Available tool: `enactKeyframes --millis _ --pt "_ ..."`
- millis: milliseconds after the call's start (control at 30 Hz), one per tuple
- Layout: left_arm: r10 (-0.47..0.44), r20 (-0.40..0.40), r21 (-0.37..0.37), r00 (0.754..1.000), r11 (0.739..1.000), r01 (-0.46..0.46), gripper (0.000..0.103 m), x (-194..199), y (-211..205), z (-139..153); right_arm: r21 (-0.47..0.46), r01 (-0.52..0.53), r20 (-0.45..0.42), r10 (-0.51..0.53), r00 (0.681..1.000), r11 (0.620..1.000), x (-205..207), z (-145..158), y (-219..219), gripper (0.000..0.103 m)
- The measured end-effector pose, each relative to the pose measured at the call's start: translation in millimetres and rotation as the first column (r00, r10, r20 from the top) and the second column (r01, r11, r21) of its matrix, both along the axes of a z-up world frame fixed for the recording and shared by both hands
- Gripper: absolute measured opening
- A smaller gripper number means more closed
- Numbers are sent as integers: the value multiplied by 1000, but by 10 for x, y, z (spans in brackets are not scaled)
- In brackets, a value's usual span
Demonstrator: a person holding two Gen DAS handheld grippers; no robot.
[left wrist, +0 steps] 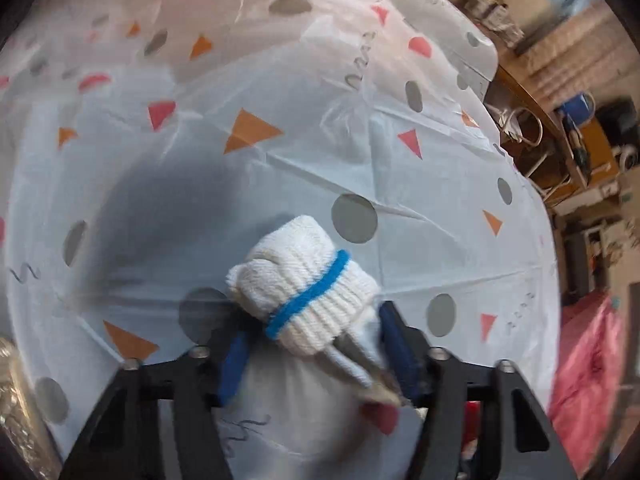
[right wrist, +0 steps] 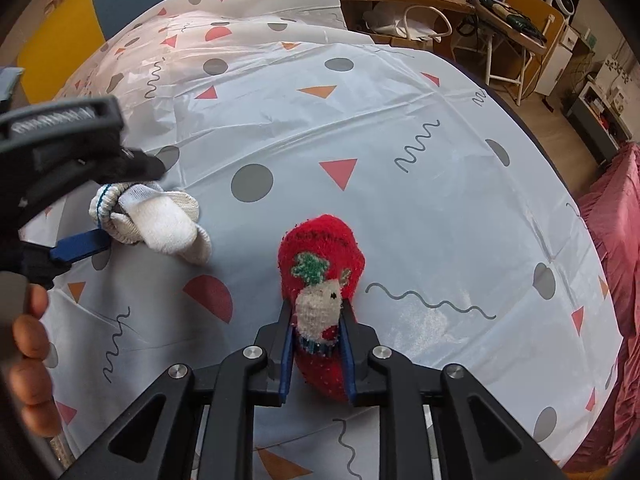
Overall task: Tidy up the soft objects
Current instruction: 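Carry the white striped sock toward the tray with the left tool while the right tool holds the red sock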
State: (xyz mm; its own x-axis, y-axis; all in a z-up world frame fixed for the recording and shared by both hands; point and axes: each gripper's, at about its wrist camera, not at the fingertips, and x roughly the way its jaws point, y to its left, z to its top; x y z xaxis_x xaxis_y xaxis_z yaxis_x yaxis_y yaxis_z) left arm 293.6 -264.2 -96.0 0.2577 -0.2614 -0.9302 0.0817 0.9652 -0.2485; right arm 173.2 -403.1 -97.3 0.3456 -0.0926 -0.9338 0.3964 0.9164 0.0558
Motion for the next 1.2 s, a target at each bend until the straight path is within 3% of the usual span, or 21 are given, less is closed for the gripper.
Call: enactKeyframes --millis 33,67,367,500,767,900,1000,1067,1200 --pt "-36 16 11 999 999 36 37 -31 -18 5 -1 -1 2 1 1000 1000 -10 0 4 20" --pt "-70 30 18 997 997 69 36 -78 -14 16 -3 -4 3 4 1000 1000 -7 -1 4 20" --pt "-183 124 122 975 978 168 31 -601 283 154 -17 -28 0 28 1000 999 -20 -68 64 25" --pt "-221 189 127 957 972 199 31 -884 409 328 -55 -61 -7 61 998 997 -4 -106 127 31" --pt "-278 362 131 890 960 247 31 -1416 621 847 -30 -95 93 98 991 995 4 -3 168 16" --pt "-282 446 146 849 959 242 31 -1690 842 1103 13 -224 158 219 963 974 38 37 387 15" --pt "-275 495 153 824 961 229 31 -1865 1009 1244 16 -312 134 307 942 950 58 -27 590 16" --pt "-265 514 150 816 964 218 31 -1941 1111 1293 -27 -336 126 337 933 941 35 -38 679 17" --pt "-252 548 149 798 968 203 31 -2118 1296 1388 -9 -331 132 329 935 944 24 -60 693 19"
